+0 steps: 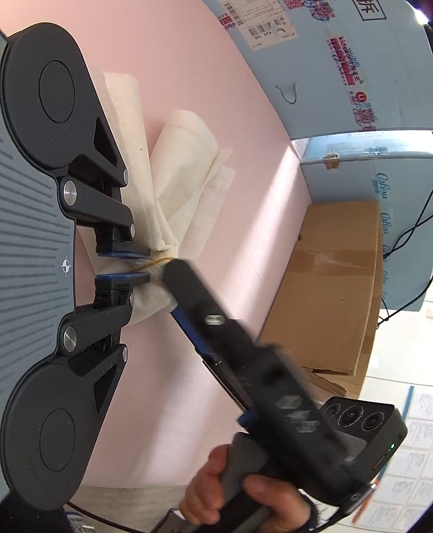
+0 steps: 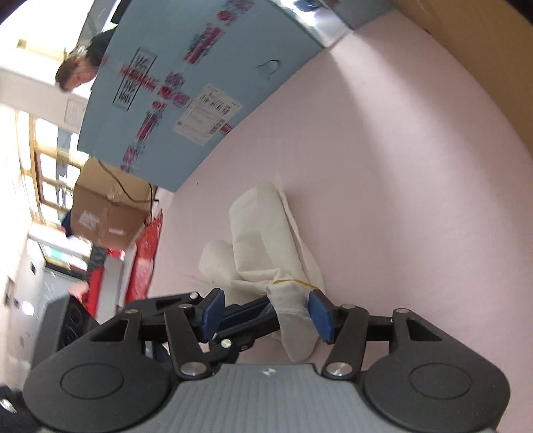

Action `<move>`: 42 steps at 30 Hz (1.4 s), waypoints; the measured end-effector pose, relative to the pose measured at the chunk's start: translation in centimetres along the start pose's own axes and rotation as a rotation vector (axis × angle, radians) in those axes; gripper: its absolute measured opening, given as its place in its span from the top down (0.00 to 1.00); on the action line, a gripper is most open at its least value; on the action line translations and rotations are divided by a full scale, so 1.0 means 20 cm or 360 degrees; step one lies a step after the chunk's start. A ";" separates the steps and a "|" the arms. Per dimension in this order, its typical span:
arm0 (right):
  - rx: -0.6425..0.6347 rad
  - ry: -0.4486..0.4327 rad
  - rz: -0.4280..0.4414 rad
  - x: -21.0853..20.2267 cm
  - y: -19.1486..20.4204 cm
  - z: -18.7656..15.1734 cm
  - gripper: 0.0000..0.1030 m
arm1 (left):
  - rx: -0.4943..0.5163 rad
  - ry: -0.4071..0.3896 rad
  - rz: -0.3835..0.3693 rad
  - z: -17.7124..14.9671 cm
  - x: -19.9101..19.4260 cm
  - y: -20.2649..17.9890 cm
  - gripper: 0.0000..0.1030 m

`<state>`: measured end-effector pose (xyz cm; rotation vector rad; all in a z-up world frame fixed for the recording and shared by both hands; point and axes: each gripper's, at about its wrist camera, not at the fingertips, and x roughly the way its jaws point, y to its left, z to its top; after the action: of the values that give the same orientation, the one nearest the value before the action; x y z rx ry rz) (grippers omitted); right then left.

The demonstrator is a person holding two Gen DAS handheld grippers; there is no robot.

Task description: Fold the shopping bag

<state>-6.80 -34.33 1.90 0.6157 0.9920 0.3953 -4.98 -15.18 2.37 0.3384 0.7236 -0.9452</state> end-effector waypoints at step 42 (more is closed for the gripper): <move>-0.0538 -0.0090 -0.0218 0.04 0.28 -0.04 0.89 | 0.0178 -0.0091 0.0079 0.15 -0.19 0.10 0.89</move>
<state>-7.34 -29.39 4.66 0.2511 0.8824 0.4104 -3.48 -13.32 7.03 0.4240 0.6088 -0.9467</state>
